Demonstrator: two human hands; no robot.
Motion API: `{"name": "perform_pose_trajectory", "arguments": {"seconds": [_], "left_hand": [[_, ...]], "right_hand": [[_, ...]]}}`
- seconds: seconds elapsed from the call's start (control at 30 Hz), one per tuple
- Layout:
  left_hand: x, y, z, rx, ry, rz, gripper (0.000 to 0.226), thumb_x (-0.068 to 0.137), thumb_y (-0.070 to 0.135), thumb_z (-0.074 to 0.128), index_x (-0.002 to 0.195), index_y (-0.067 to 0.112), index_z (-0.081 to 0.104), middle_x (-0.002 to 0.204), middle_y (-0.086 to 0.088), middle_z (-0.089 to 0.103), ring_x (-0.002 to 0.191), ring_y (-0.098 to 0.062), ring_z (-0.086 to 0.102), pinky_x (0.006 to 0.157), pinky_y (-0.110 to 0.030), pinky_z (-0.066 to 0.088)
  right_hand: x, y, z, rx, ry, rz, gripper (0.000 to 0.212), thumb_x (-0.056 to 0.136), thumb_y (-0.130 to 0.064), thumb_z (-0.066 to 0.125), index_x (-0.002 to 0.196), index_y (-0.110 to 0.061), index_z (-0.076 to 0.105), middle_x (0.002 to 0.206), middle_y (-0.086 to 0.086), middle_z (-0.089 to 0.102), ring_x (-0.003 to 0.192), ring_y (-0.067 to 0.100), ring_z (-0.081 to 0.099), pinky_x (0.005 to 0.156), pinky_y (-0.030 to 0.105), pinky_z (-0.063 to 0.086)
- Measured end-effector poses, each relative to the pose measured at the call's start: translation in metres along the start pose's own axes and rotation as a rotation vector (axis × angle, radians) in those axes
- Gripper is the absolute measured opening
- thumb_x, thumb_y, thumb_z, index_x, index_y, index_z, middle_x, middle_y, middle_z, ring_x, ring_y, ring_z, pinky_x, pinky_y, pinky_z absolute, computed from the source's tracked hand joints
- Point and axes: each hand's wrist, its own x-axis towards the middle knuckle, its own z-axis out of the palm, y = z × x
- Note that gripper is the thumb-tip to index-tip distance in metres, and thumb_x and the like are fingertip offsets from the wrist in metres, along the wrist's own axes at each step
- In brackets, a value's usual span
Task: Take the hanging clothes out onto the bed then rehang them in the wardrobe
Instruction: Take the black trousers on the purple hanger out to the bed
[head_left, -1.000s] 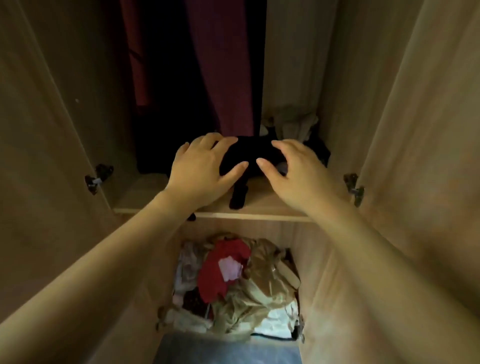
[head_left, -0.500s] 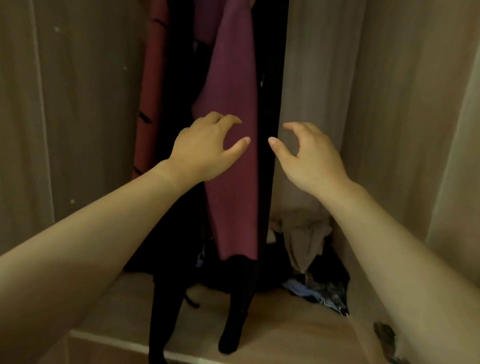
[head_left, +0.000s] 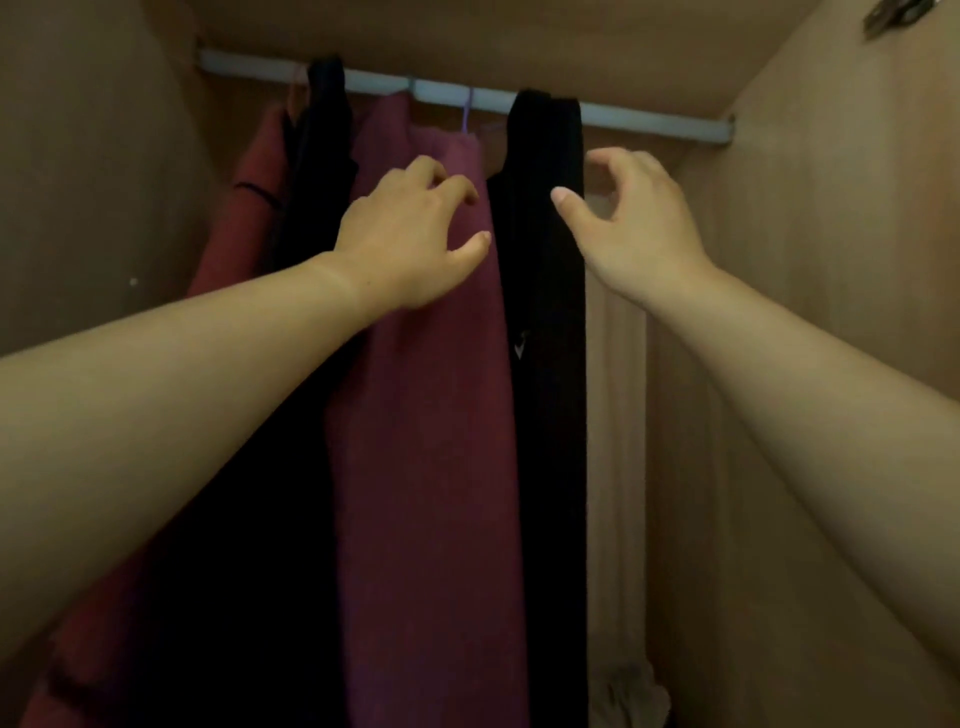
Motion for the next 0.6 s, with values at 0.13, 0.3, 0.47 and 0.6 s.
{"name": "perform_pose_trajectory", "arguments": {"seconds": [0.13,0.3,0.47,0.6], "left_hand": [[0.052,-0.022,0.013,-0.028,0.089,0.011,0.050,0.089,0.052,0.047,0.131,0.024,0.048,0.134,-0.007,0.043,0.124,-0.029,0.041,0.090,-0.043,0.043],[0.097,-0.035,0.040,-0.111,0.075,0.020,0.052,0.090,0.050,0.046,0.135,0.025,0.043,0.137,-0.007,0.041,0.124,-0.032,0.041,0.096,-0.045,0.041],[0.107,-0.048,0.056,-0.280,0.079,0.071,0.042,0.091,0.047,0.046,0.129,0.029,0.046,0.135,-0.003,0.045,0.123,-0.027,0.043,0.095,-0.037,0.040],[0.099,-0.073,0.061,-0.323,0.227,0.147,0.028,0.089,0.042,0.049,0.112,0.025,0.052,0.119,0.004,0.051,0.109,-0.018,0.049,0.086,-0.032,0.042]], "right_hand": [[0.049,-0.006,0.025,-0.047,0.117,0.003,0.055,0.093,-0.042,0.050,0.138,-0.012,0.041,0.140,0.006,0.043,0.128,0.018,0.040,0.100,0.025,0.031],[0.084,-0.008,0.049,-0.151,0.130,-0.019,0.062,0.093,-0.041,0.050,0.144,-0.011,0.031,0.148,0.007,0.029,0.135,0.020,0.031,0.106,0.027,0.026],[0.111,0.003,0.051,-0.258,0.101,-0.017,0.060,0.093,-0.042,0.049,0.141,-0.007,0.035,0.143,0.011,0.037,0.130,0.025,0.038,0.102,0.032,0.032],[0.123,0.018,0.057,-0.345,0.125,-0.052,0.052,0.093,-0.042,0.050,0.131,-0.007,0.047,0.127,0.011,0.046,0.113,0.029,0.050,0.091,0.035,0.041]]}}
